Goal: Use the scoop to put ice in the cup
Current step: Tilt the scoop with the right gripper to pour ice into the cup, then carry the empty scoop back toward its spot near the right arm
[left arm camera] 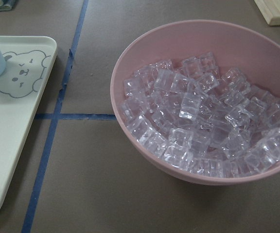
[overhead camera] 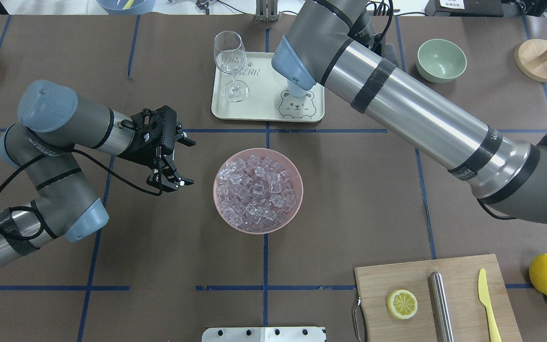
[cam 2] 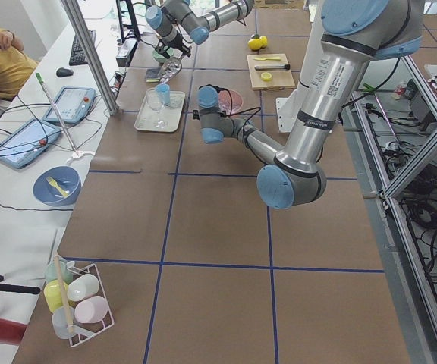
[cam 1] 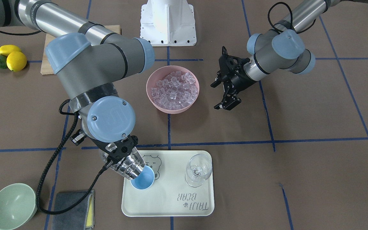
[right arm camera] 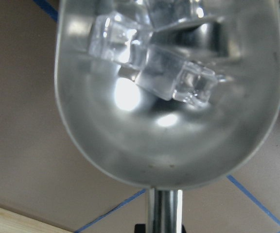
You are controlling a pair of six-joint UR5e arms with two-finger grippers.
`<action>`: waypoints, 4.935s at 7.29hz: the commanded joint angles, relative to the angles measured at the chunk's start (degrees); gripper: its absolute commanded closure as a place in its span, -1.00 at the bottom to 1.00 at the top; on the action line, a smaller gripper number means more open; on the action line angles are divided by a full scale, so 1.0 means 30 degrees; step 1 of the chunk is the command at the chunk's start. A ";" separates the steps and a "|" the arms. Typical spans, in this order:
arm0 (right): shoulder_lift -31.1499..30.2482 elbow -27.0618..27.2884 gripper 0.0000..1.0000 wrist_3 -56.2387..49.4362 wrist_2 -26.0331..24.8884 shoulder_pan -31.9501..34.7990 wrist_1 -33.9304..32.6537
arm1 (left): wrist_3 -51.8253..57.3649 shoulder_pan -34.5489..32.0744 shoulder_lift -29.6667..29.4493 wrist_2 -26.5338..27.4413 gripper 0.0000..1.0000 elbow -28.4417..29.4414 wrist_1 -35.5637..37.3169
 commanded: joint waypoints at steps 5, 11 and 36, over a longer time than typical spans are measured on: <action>0.0801 -0.0686 1.00 -0.1507 -0.1975 -0.0213 -0.1263 | 0.0000 0.0001 0.0023 -0.0006 -1.00 -0.0029 -0.0030; 0.0860 -0.0686 1.00 -0.2827 -0.2798 -0.0359 -0.1557 | 0.0000 0.0001 0.0023 0.0022 -1.00 -0.0059 -0.0030; -2.3720 1.4929 1.00 2.2222 0.5169 -0.2292 2.0915 | -0.0059 -0.0996 0.0023 0.0052 -1.00 -0.0059 0.0175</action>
